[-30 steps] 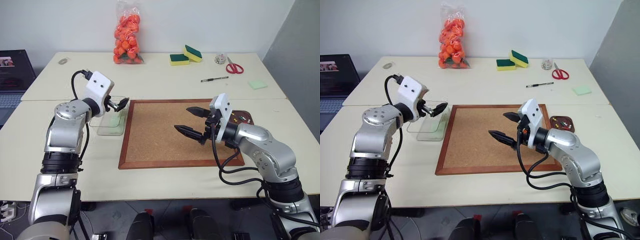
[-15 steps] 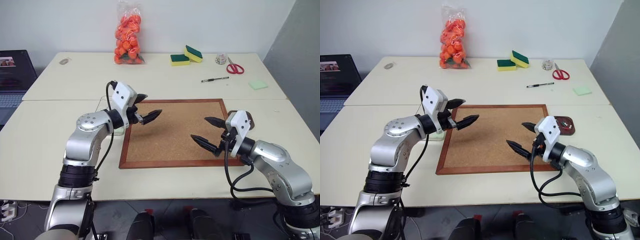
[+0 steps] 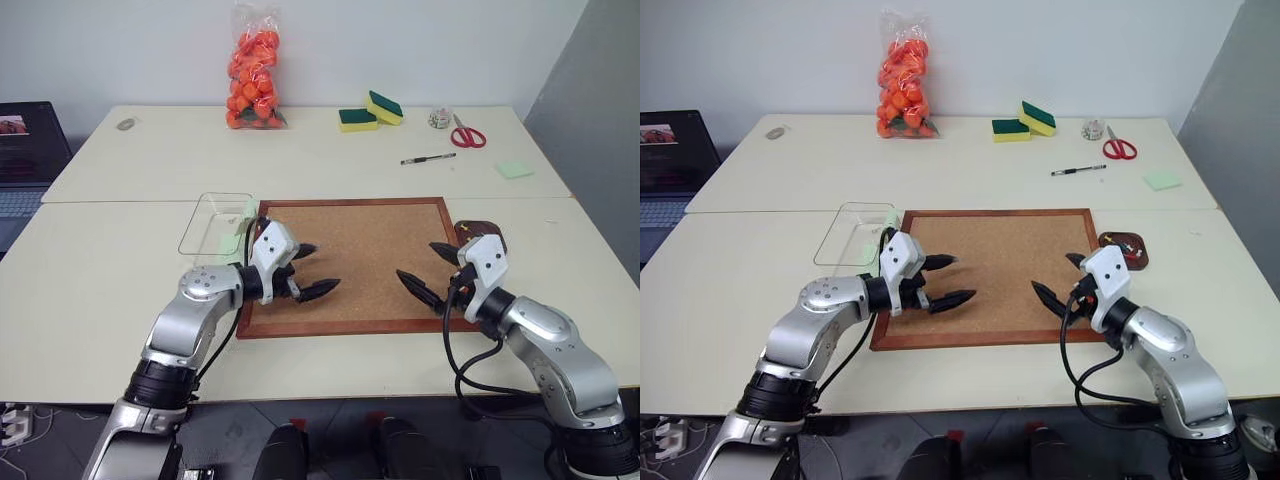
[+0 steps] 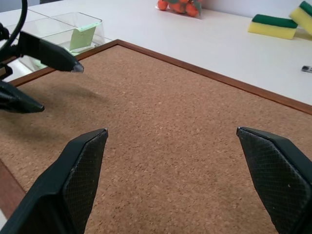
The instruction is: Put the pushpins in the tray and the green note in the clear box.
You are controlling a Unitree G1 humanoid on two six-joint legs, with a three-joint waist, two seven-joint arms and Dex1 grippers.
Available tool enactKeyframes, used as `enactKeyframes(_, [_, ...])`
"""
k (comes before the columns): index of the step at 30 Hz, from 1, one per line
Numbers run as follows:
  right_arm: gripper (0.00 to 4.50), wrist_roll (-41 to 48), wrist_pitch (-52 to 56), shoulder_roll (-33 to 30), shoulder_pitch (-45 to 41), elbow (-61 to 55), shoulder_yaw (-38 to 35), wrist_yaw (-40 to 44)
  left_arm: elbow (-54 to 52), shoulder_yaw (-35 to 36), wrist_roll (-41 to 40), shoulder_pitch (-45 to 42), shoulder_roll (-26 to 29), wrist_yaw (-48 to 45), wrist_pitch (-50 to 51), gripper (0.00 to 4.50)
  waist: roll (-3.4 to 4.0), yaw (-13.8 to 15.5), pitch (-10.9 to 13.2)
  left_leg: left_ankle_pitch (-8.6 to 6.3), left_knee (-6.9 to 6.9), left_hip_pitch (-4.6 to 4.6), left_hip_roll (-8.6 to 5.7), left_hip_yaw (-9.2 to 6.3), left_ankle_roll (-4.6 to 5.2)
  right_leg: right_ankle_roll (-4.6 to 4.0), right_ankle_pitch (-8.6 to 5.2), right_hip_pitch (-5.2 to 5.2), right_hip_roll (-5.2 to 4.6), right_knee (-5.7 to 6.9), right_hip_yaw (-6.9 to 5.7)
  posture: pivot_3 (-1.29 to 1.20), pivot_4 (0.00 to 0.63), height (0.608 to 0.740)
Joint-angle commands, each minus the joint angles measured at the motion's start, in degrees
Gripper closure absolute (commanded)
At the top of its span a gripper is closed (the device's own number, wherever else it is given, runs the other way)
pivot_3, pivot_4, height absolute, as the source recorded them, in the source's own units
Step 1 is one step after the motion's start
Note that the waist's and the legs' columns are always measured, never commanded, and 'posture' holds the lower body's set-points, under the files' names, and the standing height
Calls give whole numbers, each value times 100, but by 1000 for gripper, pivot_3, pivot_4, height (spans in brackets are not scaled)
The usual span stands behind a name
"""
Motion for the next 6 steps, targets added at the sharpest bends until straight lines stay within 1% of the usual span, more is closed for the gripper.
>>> enactKeyframes(1, [0,125,-249,-29,72,-60,-136,233,-518,89,-105,191,78,12,-72,189,0,6,0,0,0,0,0,0,0,0,0,0,0,-1,0,0,150,740])
enactKeyframes(6, [0,98,-306,-13,136,-49,-93,321,-672,155,-147,418,15,158,-97,189,0,19,0,0,1,0,0,1,0,0,0,1,-1,-1,1,0,150,740])
